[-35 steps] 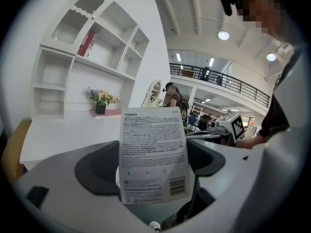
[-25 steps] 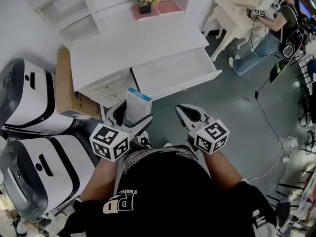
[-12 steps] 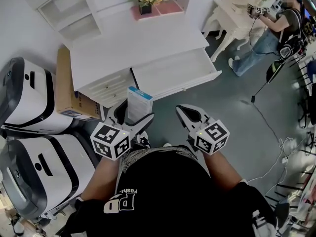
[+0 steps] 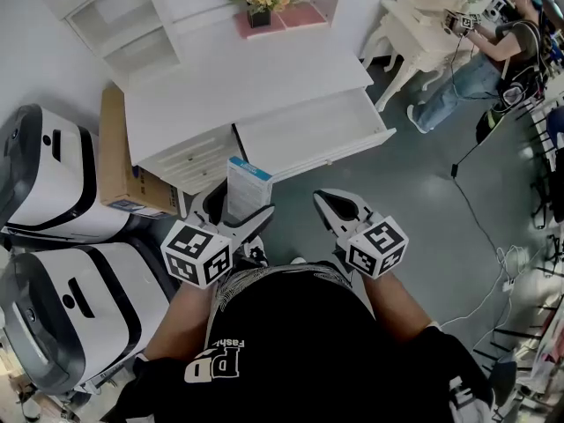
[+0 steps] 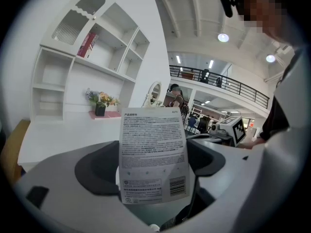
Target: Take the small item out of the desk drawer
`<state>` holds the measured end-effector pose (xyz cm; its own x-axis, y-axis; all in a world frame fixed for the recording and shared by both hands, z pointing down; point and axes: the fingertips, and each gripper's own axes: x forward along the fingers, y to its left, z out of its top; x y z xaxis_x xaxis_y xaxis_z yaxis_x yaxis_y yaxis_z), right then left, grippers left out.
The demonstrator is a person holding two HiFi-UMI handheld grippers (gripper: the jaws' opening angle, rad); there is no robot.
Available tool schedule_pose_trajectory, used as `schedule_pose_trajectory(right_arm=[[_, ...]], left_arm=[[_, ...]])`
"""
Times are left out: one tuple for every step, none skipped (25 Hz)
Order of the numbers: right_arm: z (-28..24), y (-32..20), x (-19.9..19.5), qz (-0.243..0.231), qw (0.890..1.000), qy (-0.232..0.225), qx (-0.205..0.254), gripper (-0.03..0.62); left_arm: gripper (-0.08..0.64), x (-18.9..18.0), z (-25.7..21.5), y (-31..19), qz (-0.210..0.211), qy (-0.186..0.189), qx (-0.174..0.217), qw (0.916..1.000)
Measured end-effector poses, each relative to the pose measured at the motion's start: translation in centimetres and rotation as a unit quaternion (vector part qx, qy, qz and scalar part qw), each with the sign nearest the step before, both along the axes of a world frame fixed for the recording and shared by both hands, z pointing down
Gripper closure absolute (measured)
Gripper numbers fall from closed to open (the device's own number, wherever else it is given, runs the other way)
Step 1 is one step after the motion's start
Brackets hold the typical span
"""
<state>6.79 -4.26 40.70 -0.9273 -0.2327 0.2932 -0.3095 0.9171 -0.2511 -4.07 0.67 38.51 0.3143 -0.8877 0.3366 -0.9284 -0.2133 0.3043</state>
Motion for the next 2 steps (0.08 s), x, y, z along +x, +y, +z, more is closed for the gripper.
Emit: schedule_pose_trajectory(right_arm=[[0.02, 0.01, -0.06, 0.000, 1.000, 0.000, 0.000, 0.586], [0.05, 0.02, -0.12, 0.000, 1.000, 0.001, 0.000, 0.586]], left_arm=[[0.135, -0.02, -0.03, -0.02, 0.001, 0.000, 0.000, 1.0000], [0.135, -0.04, -0.06, -0.03, 0.002, -0.001, 0.001, 1.0000]])
